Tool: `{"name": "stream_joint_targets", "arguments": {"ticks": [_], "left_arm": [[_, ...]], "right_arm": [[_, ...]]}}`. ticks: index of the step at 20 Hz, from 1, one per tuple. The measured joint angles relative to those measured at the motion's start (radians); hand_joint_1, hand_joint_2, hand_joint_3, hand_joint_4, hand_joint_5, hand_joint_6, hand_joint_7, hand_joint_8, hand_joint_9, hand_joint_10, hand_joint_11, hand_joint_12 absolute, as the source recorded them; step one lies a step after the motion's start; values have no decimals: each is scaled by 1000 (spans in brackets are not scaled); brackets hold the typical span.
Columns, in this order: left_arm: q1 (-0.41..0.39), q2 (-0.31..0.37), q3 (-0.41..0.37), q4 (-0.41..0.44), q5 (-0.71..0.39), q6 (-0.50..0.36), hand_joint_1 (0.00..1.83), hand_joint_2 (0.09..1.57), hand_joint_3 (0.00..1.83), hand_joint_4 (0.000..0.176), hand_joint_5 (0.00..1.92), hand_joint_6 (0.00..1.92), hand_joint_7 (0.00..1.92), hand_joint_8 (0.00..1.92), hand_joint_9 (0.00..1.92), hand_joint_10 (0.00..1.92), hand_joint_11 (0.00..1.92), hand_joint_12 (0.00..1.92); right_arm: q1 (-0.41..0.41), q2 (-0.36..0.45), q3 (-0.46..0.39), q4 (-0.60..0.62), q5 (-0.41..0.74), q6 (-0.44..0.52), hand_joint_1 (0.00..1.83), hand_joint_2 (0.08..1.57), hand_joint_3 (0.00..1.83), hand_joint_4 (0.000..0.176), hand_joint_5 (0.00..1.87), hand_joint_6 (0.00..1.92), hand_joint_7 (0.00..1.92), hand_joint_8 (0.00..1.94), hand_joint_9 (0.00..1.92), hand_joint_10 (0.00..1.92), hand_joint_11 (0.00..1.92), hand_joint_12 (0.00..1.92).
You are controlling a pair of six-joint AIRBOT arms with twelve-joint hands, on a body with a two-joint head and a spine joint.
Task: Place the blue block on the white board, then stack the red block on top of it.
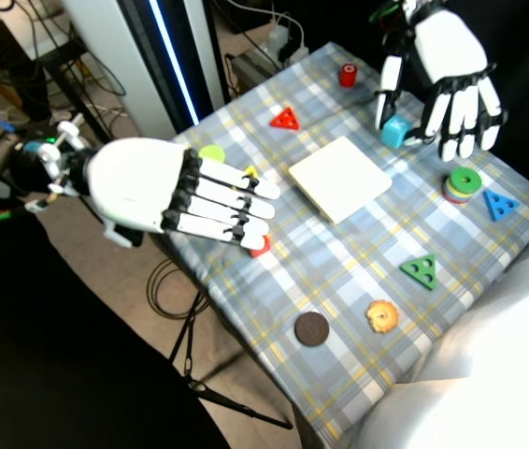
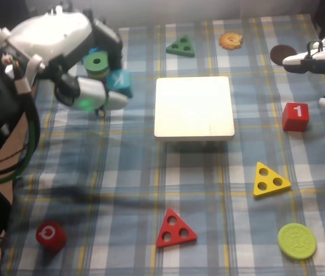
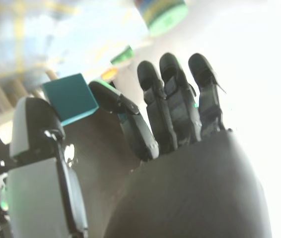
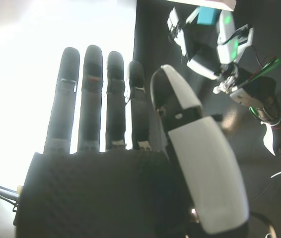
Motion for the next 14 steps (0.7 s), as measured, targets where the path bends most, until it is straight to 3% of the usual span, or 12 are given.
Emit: {"name": "stream_joint_targets", "arguments": {"ticks": [5,8,10,11,12,13,14], "left_arm": [[-46,-64,-6,134,9,-53,1031,1091,0,176,1020,909,586,3,452,4,12,725],[-46,-121,11,146,68,-58,1038,1086,0,174,1031,892,598,3,481,8,3,728],[-46,-145,39,140,93,-57,1039,1085,2,168,1030,894,607,1,483,2,0,745],[-50,-157,56,135,106,-56,1048,1088,1,141,1028,897,617,3,478,1,0,757],[-58,-174,75,127,123,-55,1049,1096,1,125,1014,919,622,2,462,4,0,705],[-66,-186,87,125,135,-55,1049,1096,1,125,1014,919,622,2,462,4,0,705],[-69,-196,98,124,142,-55,1042,1099,1,136,1007,931,615,1,452,2,0,672]], "right_arm": [[0,-6,6,2,0,0,810,1405,1,0,519,1,657,4,622,4,328,401],[0,-14,10,-5,-2,1,819,1407,1,0,507,0,658,3,615,1,328,401],[0,-14,10,-6,0,2,819,1406,0,0,507,0,662,4,617,1,326,404],[0,-14,12,-10,0,1,808,1406,1,0,508,0,663,2,617,1,318,409],[0,-15,12,-9,0,1,810,1406,1,0,515,3,662,1,619,1,312,411],[0,-16,12,-10,0,2,810,1406,1,0,515,3,662,1,619,1,312,411],[0,-17,12,-13,1,2,810,1407,1,0,517,4,665,2,625,4,319,414]]}}
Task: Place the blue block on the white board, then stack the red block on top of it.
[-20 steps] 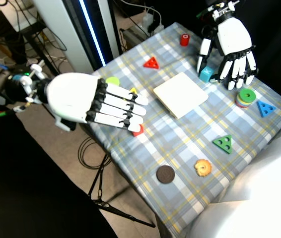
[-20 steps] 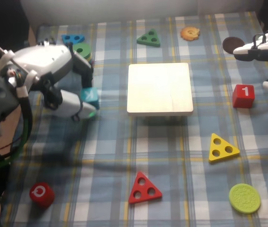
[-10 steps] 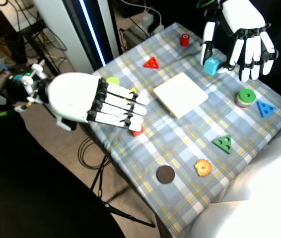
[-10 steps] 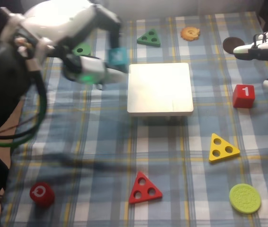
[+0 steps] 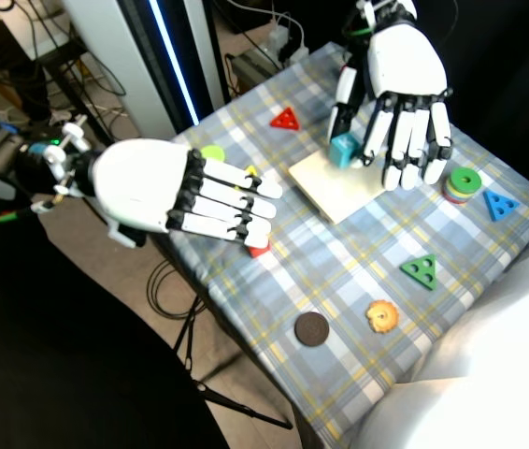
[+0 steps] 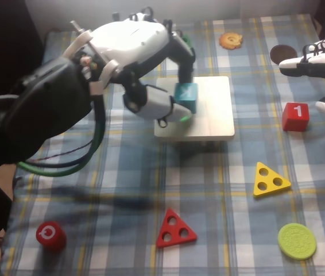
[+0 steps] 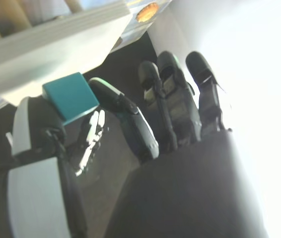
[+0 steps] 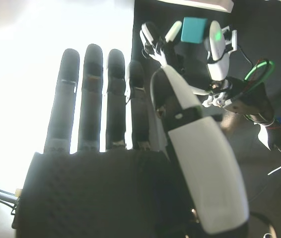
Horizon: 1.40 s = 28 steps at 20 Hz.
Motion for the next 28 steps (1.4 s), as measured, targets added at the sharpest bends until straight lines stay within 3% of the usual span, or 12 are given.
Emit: {"name": "stream_joint_targets", "arguments": {"ticks": [1,2,3,9,10,11,12,28], "left_arm": [[-6,-12,11,-3,15,-1,1041,1099,1,138,1006,933,615,2,447,0,0,665],[-11,-19,18,-3,27,1,1039,1109,3,124,984,969,613,0,436,5,0,634],[-12,-22,22,-5,31,-3,1033,1111,1,136,980,976,613,0,434,5,0,619],[-13,-22,43,-25,45,0,1037,1102,0,142,1000,944,627,1,452,3,0,604],[-13,-23,43,-26,45,0,1033,1103,0,151,997,948,621,0,451,2,0,595],[-13,-23,43,-25,48,-1,1017,1110,2,171,977,976,606,1,448,0,0,586],[-13,-28,45,-26,48,0,1014,1112,1,175,972,984,606,2,456,2,0,603],[-4,-27,42,-41,45,-1,987,1137,2,176,911,1076,558,1,454,1,0,675]], "right_arm": [[0,-1,0,-3,-1,1,806,1407,1,0,518,4,664,2,626,4,321,415],[0,-1,0,-3,-2,1,805,1407,1,0,527,7,667,3,626,4,325,416],[0,-1,1,-3,-2,1,805,1407,1,0,532,8,667,3,628,4,330,417],[0,-5,4,-7,-2,8,822,1399,0,0,538,5,681,5,637,4,329,415],[0,-5,4,-6,-2,8,837,1398,0,0,540,5,686,5,639,4,330,418],[0,-5,4,-6,-1,8,842,1399,0,0,538,3,688,5,645,6,340,423],[0,-5,5,-6,-1,9,846,1400,0,0,541,4,691,6,648,7,345,425],[0,-10,10,-8,-1,14,844,1397,0,0,539,0,688,3,640,4,341,414]]}}
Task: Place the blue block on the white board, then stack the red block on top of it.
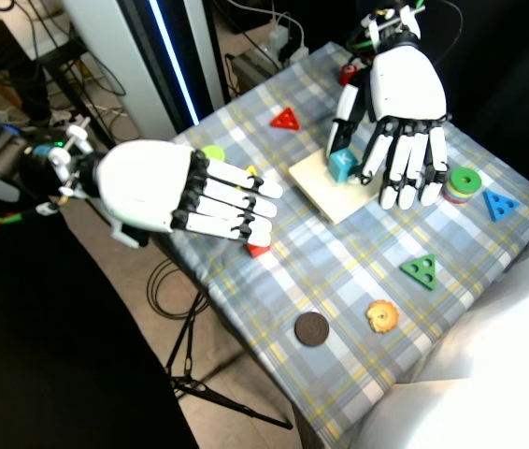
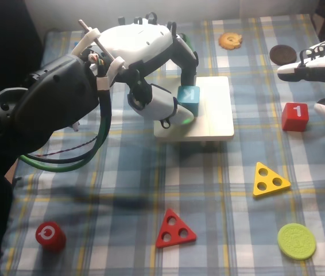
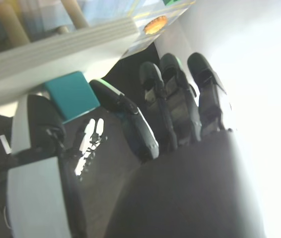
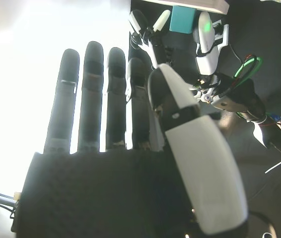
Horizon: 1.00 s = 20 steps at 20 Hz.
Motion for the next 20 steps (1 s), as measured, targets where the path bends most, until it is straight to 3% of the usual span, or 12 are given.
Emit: {"name": "stream_joint_targets", "arguments": {"ticks": [5,6,9,12,13,15,17,18,20], "left_arm": [[6,3,-10,-5,-6,-2,980,1143,2,176,896,1101,540,1,450,0,0,664],[7,3,-13,-6,-7,-1,905,1037,0,112,807,147,531,3,442,4,0,635],[7,13,-27,-3,-19,-6,899,1004,0,125,731,8,519,0,432,0,0,614],[7,19,-38,10,-47,-14,871,982,0,165,502,0,450,0,423,0,0,547],[7,21,-43,15,-51,-14,873,980,0,160,505,2,450,0,426,1,0,544],[13,43,-68,34,-67,-46,832,988,1,175,464,0,415,0,388,0,0,477],[38,72,-94,63,-114,-161,805,988,1,173,443,0,396,0,366,0,0,469],[60,102,-116,93,-149,-264,775,946,0,170,343,0,320,0,297,0,0,496],[100,160,-159,143,-241,-431,796,899,0,176,249,1,238,1,218,1,0,302]], "right_arm": [[0,0,0,0,0,3,825,1405,2,0,528,1,689,1,651,4,356,402],[0,0,0,0,0,5,810,1400,0,0,533,2,686,0,640,0,341,396],[0,0,0,0,0,5,823,1400,0,0,532,1,686,0,641,1,342,398],[0,0,1,0,0,5,813,1404,1,0,522,1,676,0,633,0,328,399],[0,0,1,-2,0,6,809,1403,1,0,519,0,676,0,633,0,319,396],[0,-1,1,-2,-1,6,779,1402,0,0,514,0,663,0,624,0,307,388],[0,-1,1,-1,0,6,775,1399,0,0,502,0,647,0,603,0,290,380],[1,-1,2,-2,-2,6,782,1376,0,0,419,0,544,0,512,0,295,382],[14,-5,8,1,-16,6,694,1298,3,0,356,0,499,0,490,1,200,565]]}}
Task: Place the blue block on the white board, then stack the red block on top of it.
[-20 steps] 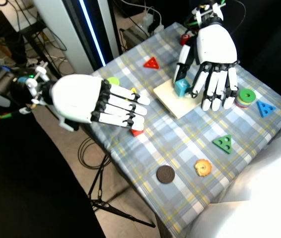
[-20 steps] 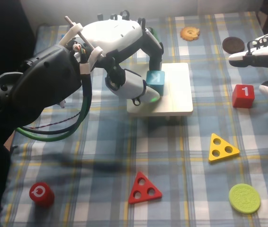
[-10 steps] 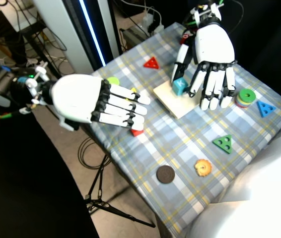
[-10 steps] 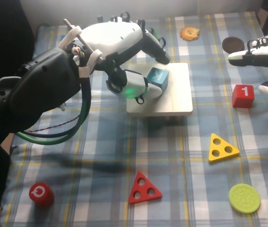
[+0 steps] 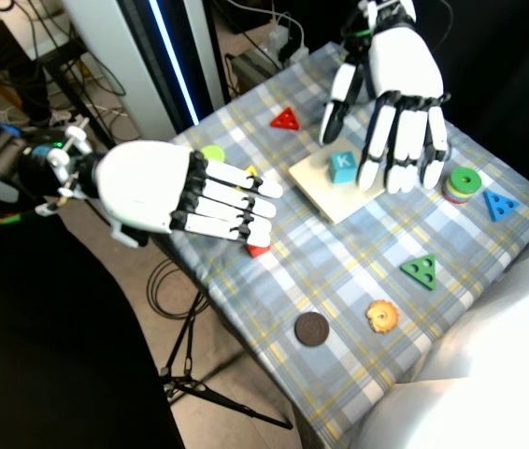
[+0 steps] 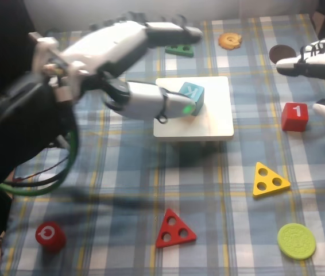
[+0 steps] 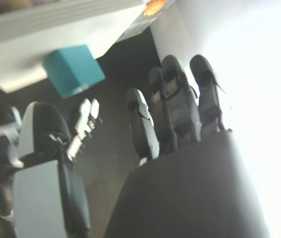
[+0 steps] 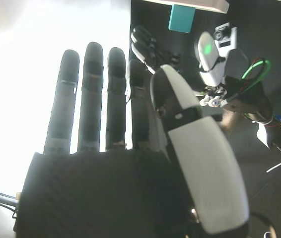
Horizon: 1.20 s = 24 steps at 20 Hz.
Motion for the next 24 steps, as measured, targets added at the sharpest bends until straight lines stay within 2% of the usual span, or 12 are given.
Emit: {"name": "stream_joint_targets", "arguments": {"ticks": [1,2,3,4,7,9,10,13,14,16,20,24], "left_arm": [[10,21,-21,16,-43,-33,781,892,0,176,228,1,206,0,181,0,0,234],[20,43,-46,39,-88,-60,781,892,0,176,228,1,206,0,181,0,0,234],[35,69,-74,69,-136,-81,756,893,0,176,199,0,172,0,148,0,0,163],[58,101,-108,104,-183,-123,749,895,0,176,187,0,158,0,133,0,0,150],[151,164,-159,183,-291,-325,730,880,0,176,162,3,148,2,148,3,0,525],[184,184,-161,199,-342,-436,762,879,0,176,173,6,152,3,152,4,0,524],[196,196,-161,204,-374,-481,762,877,0,176,198,6,181,5,159,2,0,474],[230,204,-168,208,-431,-532,802,884,2,136,215,6,189,3,165,4,0,424],[256,205,-172,217,-446,-557,793,890,2,132,218,4,195,3,174,5,0,452],[286,210,-181,214,-436,-571,796,878,0,141,246,5,209,3,161,0,0,394],[296,222,-185,195,-470,-574,790,896,3,141,265,3,217,1,171,2,0,443],[310,222,-188,187,-464,-575,798,902,2,131,270,2,229,4,183,5,0,462]], "right_arm": [[4,-3,7,-3,-2,0,691,1208,7,1,344,0,488,0,489,0,130,677],[11,-6,12,-3,-15,-2,691,1208,7,1,344,0,488,0,489,0,130,677],[17,-11,17,-1,-30,-6,762,1110,8,4,352,0,479,0,489,0,62,831],[25,-17,25,-2,-57,-18,778,1058,2,22,357,0,478,0,496,1,42,924],[59,-48,64,0,-150,-27,873,949,0,0,391,2,412,0,452,0,57,999],[75,-68,85,0,-187,-27,877,938,0,5,393,1,399,0,453,3,70,1017],[84,-80,94,0,-210,-29,923,917,0,10,429,1,395,0,482,6,83,1122],[118,-109,127,2,-278,-54,896,942,9,11,465,10,402,4,460,0,25,1125],[125,-117,140,3,-293,-55,898,952,3,6,480,4,412,2,466,2,18,1148],[137,-123,153,4,-328,-62,886,968,6,9,495,6,439,11,481,7,11,1157],[144,-124,161,11,-361,-84,915,983,0,14,530,7,466,7,487,5,15,1110],[144,-131,173,15,-377,-91,933,1000,1,0,636,5,525,3,512,3,59,1033]]}}
